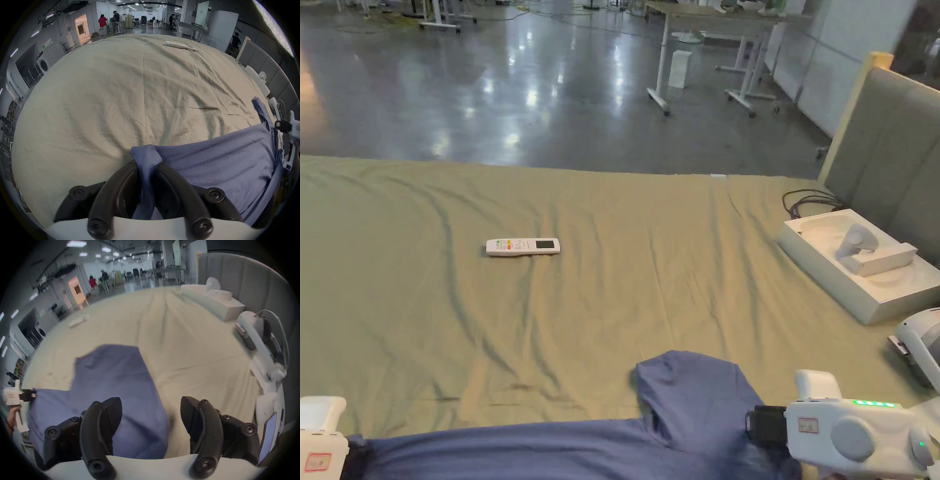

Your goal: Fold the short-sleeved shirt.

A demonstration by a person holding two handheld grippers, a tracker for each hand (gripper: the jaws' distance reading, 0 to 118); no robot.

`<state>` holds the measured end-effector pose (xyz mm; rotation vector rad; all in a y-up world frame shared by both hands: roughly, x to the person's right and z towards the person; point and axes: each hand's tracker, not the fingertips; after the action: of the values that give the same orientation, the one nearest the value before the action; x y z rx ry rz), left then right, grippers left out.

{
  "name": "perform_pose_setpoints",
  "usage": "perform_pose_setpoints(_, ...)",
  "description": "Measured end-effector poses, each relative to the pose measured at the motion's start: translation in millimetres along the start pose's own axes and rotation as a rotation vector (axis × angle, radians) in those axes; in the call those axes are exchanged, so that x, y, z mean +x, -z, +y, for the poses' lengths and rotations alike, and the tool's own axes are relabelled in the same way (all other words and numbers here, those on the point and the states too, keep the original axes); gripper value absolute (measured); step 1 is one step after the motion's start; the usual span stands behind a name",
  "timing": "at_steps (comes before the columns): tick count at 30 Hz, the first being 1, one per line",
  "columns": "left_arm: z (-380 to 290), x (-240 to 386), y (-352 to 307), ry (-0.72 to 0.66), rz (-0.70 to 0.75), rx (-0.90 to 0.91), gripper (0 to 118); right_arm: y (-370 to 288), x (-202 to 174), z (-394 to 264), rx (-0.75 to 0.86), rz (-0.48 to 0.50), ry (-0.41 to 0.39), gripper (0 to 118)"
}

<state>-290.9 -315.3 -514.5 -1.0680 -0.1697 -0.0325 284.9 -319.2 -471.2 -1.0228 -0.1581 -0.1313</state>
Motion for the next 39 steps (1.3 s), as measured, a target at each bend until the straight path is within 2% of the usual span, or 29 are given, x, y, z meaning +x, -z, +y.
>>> perform_pose_setpoints(1, -1.1, 0.5, -1.1, -0.002, -0.002, 0.003, 15, 8.1, -4.4, -1.1, -0.038, -0.026, -0.021, 57)
perform_pose_setpoints(2, -1.8, 1.3, -1.7, -0.003, -0.003, 0.007, 15, 7.8, -11.5, -8.3, -0.032, -0.052, -0.069, 39)
perform_pose_setpoints(3, -0.5, 0.9, -0.7, -0.003, -0.002, 0.008, 15, -2.2, -17.1, -12.2, 0.04, -0.062, -0.111, 16)
perform_pose_setpoints(4, -0.5, 3.2, -1.5, -0.001, 0.002, 0.008, 15, -7.2, -20.1, -13.9, 0.057, -0.046, -0.122, 0)
perform_pose_setpoints(8, 0.0, 2.2, -5.2, 0.037, 0.029, 0.021, 10, -7.0, -23.4, -13.9, 0.03, -0.018, -0.086, 0)
perform_pose_setpoints(10, 1.4, -0.2, -33.5, 0.034, 0.008, 0.105, 10, -22.7, -14.2, -11.8, 0.043, 0.026, -0.058, 0)
perform_pose_setpoints(12, -5.9, -9.2, -75.4, -0.009, -0.082, 0.176, 10, -59.1, -7.4, -19.9, 0.131, 0.088, -0.038, 0)
perform_pose_setpoints(14, -26.5, -20.5, -120.1, -0.044, -0.17, 0.235, 10, -104.0, -2.8, -38.4, 0.2, 0.089, -0.055, 0)
perform_pose_setpoints(16, -57.5, -30.6, -155.9, -0.057, -0.178, 0.271, 10, -145.2, 4.1, -69.4, 0.252, 0.121, -0.029, 0)
perform_pose_setpoints(19, -123.2, -44.9, -192.9, -0.051, -0.196, 0.274, 10, -200.5, 9.0, -131.6, 0.277, 0.112, -0.028, 0)
perform_pose_setpoints(22, -179.3, -56.2, -197.4, -0.104, -0.242, 0.255, 10, -224.8, 13.7, -187.8, 0.266, 0.133, 0.007, 0)
perform_pose_setpoints(25, -220.6, -52.7, -177.6, -0.155, -0.248, 0.22, 10, -216.2, 10.9, -230.2, 0.221, 0.099, -0.009, 0)
perform_pose_setpoints(26, -231.6, -53.4, -172.1, -0.169, -0.263, 0.209, 10, -208.5, 11.0, -238.5, 0.193, 0.089, -0.016, 0)
perform_pose_setpoints(30, -252.9, -55.4, -150.1, -0.186, -0.249, 0.181, 11, -186.0, 17.0, -256.5, 0.152, 0.093, 0.039, 0)
perform_pose_setpoints(31, -253.9, -53.9, -146.3, -0.191, -0.246, 0.177, 19, -182.0, 18.1, -258.3, 0.15, 0.104, 0.058, 0)
perform_pose_setpoints(32, -255.6, -53.5, -142.6, -0.187, -0.253, 0.174, 40, -180.1, 17.5, -257.9, 0.167, 0.112, 0.078, 13)
perform_pose_setpoints(34, -256.4, -50.4, -145.7, -0.166, -0.262, 0.2, 83, -181.6, 15.0, -256.0, 0.192, 0.091, 0.067, 56)
perform_pose_setpoints(35, -254.3, -47.6, -151.6, -0.161, -0.27, 0.208, 91, -185.4, 13.7, -255.8, 0.209, 0.072, 0.054, 69)
perform_pose_setpoints(39, -245.0, -31.0, -204.0, -0.046, -0.173, 0.321, 91, -229.0, 18.2, -252.7, 0.317, 0.038, 0.032, 72)
